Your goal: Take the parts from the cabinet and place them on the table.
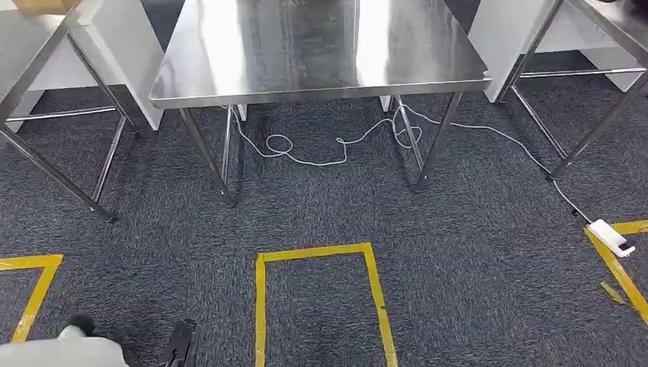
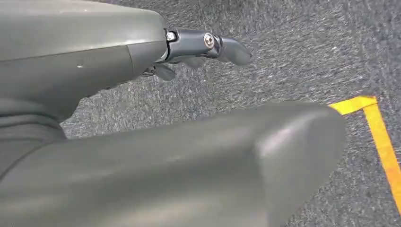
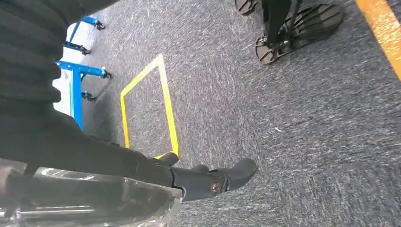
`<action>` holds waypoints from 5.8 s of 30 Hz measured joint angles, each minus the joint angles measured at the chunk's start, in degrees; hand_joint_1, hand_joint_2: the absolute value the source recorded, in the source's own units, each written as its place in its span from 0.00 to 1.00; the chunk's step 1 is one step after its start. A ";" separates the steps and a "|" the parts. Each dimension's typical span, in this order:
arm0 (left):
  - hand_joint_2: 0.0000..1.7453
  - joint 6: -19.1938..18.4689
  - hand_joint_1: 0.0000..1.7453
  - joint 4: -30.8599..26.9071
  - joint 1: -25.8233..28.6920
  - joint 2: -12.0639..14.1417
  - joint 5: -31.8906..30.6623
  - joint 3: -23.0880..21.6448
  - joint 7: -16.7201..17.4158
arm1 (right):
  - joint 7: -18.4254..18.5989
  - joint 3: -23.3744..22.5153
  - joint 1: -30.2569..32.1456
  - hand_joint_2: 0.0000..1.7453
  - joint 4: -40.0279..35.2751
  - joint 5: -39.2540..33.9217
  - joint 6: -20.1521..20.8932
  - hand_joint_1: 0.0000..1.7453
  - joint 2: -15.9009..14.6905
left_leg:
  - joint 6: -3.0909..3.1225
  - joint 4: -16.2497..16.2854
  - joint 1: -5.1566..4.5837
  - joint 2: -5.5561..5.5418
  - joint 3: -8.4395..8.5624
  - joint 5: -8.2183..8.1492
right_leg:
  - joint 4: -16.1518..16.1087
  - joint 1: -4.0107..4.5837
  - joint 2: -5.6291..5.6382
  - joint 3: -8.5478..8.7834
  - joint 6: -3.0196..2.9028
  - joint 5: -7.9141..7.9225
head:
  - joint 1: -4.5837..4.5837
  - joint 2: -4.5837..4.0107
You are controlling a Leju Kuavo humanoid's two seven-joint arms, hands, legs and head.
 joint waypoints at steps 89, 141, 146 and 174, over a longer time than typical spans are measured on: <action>0.00 1.46 0.00 -0.02 0.12 -0.11 0.70 -0.61 -0.81 | -2.66 1.88 0.27 1.00 0.15 0.52 0.83 0.00 -0.50 | -0.12 6.96 -0.02 0.24 -4.61 -4.54 | -0.03 -0.18 0.36 -0.69 0.04 0.57 | 0.05 0.02; 0.00 1.99 0.00 0.00 0.83 -0.26 0.66 -0.57 -0.17 | -3.08 4.85 0.40 0.00 0.22 1.14 -1.16 0.00 -0.87 | 2.47 -12.06 -1.29 5.71 5.19 4.45 | -0.56 0.59 -3.44 1.21 3.34 -0.36 | 0.31 0.00; 0.00 2.05 0.00 -0.02 0.70 -0.33 0.57 -0.59 -0.19 | -3.10 4.92 0.69 0.00 0.22 1.01 -0.96 0.00 -0.76 | 0.92 -10.05 -0.68 3.96 4.58 2.29 | -0.76 -0.52 -0.68 0.49 1.19 0.51 | -0.12 0.00; 0.00 -4.05 0.00 0.83 4.08 0.18 -4.74 -2.01 25.44 | -1.36 6.16 0.77 0.00 0.24 0.04 -0.42 0.00 -0.57 | 1.43 -11.41 -0.76 7.17 5.23 3.89 | 0.49 0.36 -2.78 -0.41 2.68 -0.55 | 0.43 0.00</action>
